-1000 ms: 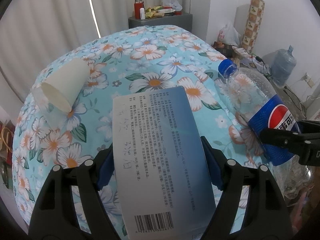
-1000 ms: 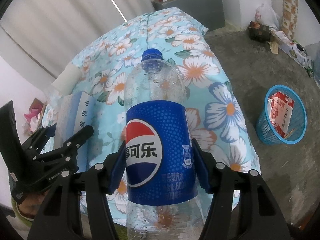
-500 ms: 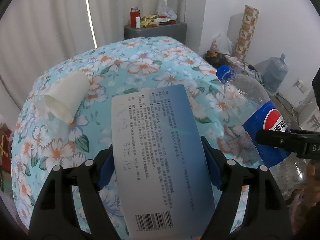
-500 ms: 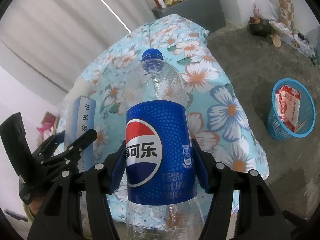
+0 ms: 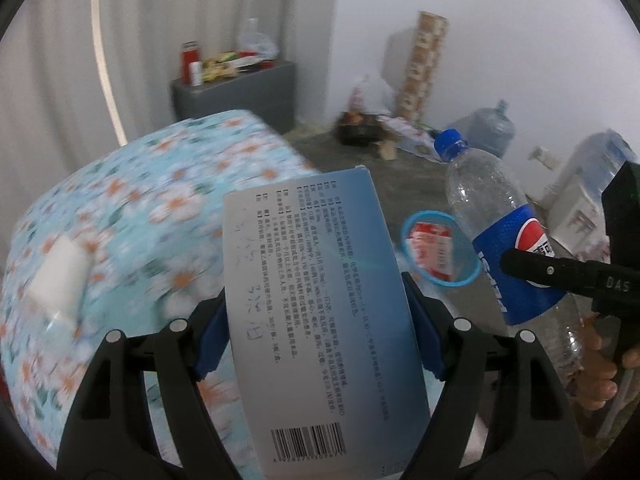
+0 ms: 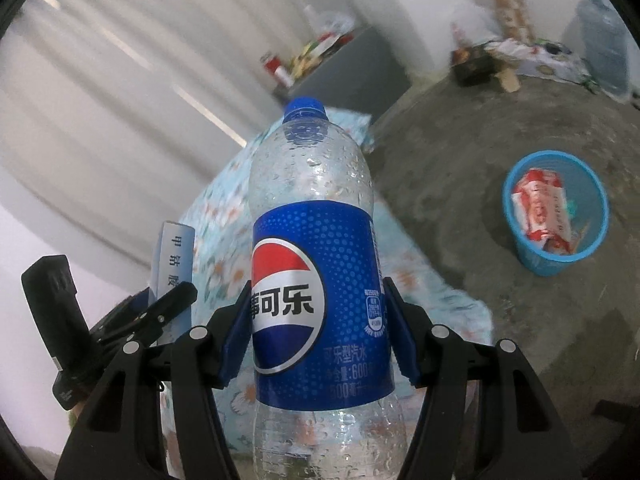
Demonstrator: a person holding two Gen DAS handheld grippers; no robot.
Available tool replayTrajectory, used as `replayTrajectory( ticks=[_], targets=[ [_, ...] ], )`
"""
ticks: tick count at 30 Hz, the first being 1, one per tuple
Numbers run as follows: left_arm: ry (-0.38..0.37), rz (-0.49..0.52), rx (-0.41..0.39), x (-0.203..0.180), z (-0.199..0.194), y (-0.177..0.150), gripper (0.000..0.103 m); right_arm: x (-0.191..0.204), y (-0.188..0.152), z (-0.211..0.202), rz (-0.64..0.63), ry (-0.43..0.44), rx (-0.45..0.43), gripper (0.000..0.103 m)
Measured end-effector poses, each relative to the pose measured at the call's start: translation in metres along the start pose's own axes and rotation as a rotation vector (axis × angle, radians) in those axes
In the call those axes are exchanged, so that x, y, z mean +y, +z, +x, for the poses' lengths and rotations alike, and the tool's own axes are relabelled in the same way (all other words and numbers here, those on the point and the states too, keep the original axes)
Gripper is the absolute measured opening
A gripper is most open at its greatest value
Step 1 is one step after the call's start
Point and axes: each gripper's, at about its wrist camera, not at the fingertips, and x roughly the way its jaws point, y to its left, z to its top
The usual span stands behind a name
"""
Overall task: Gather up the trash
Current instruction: 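Carry both tools over the blue wastebasket and open them to drop trash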
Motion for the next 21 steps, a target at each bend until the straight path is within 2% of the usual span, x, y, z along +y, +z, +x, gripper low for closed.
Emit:
replayTrajectory(
  ticks=[4,7,11,14,17,21],
  targets=[
    [-0.087,0.046,0.035,-0.037,0.022,0.023,0.072,-0.037,0.008,-0.024,0.078,-0.026,-0.070,0.059],
    [-0.165,0.082,0.090,-0.067,0.048,0.042,0.072,-0.072,0.011,-0.038,0.145,-0.066,-0.113,0.059],
    [-0.270,0.106,0.221,-0.109,0.100,0.065,0.072,-0.125,0.014,-0.046,0.245,-0.139,-0.145,0.059],
    [-0.324,0.105,0.357,-0.145,0.160,0.080,0.072,-0.163,0.011,-0.041,0.323,-0.185,-0.141,0.059],
    [-0.356,0.074,0.496,-0.175,0.221,0.083,0.072,-0.196,0.006,-0.033,0.388,-0.212,-0.125,0.059],
    [-0.372,0.037,0.638,-0.203,0.297,0.081,0.072,-0.232,0.000,-0.015,0.461,-0.243,-0.091,0.059]
  ],
)
